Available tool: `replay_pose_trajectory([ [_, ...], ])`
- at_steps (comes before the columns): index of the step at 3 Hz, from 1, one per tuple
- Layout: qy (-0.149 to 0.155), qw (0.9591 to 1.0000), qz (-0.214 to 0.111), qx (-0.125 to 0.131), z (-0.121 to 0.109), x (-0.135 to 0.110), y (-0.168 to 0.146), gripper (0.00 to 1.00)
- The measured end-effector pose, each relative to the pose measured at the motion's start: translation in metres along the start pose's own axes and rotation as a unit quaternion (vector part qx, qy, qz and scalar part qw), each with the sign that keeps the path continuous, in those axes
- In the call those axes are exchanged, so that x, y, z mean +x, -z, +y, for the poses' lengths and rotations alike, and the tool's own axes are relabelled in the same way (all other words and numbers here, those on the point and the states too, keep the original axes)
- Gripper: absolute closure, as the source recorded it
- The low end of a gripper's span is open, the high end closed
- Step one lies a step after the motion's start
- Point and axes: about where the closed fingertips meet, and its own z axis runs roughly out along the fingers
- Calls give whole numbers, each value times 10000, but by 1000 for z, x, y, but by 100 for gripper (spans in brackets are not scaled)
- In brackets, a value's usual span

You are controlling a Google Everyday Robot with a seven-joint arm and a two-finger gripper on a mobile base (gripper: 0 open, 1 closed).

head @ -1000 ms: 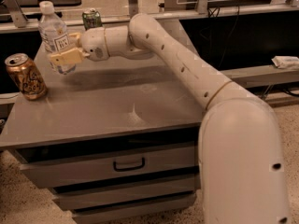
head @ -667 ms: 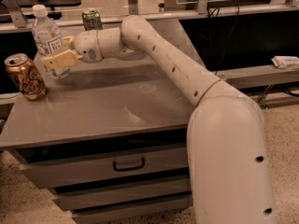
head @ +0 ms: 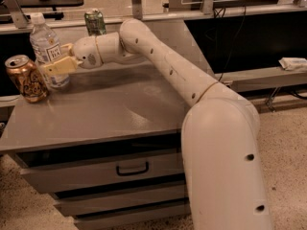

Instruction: Move blue plastic bottle near orange can

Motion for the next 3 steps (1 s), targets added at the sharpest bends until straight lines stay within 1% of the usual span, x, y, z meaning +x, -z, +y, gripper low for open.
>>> replay_pose_trajectory([
  [2, -138, 9990, 151, -386, 9, 8, 6, 37],
  [3, -177, 9983, 196, -526, 15, 11, 9, 14],
])
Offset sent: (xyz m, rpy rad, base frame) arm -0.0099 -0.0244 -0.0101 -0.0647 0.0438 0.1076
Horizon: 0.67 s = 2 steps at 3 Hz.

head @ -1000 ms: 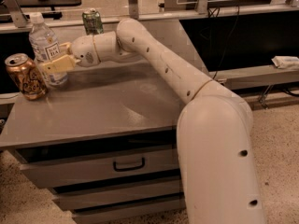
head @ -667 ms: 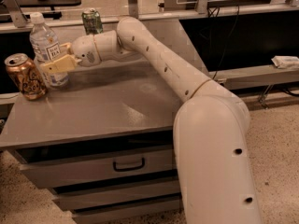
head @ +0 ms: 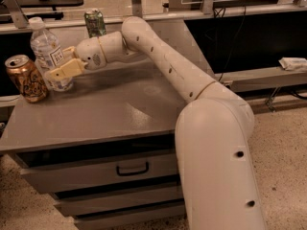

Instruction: Move blue plastic bottle near orange can

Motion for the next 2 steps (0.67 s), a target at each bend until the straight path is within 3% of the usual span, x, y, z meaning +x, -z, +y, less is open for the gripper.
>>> replay_pose_trajectory([
  [1, -25, 9999, -2, -113, 4, 4, -2, 0],
  [2, -28, 9999, -4, -132, 5, 5, -2, 0],
])
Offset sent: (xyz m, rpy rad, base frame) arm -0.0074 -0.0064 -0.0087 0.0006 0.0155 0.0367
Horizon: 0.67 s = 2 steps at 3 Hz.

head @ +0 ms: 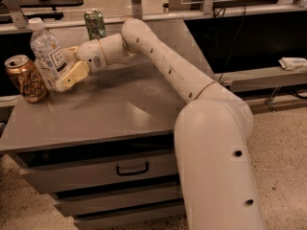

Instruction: Move blue plastic bottle near orange can

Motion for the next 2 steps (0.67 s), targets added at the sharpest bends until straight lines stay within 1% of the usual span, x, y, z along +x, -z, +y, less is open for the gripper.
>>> replay_pose_trajectory([
  [1, 184, 9996, 112, 171, 5, -10, 26, 0],
  [2, 550, 9965, 260, 578, 24, -34, 88, 0],
])
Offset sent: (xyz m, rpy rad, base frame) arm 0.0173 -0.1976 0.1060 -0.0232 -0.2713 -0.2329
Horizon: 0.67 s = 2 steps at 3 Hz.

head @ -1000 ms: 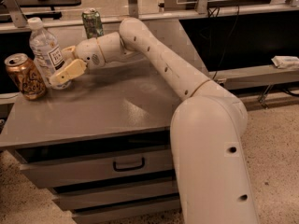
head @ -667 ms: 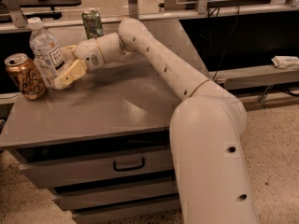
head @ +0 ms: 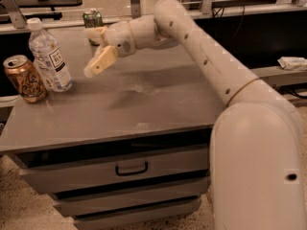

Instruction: Move blue plastic bottle near orange can

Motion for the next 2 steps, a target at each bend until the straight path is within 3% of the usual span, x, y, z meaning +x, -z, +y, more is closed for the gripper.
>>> replay_pose_trajectory([
  [1, 388, 9976, 92, 572, 16, -30, 83, 0],
  [2, 369, 9968, 110, 699, 18, -28, 100, 0],
])
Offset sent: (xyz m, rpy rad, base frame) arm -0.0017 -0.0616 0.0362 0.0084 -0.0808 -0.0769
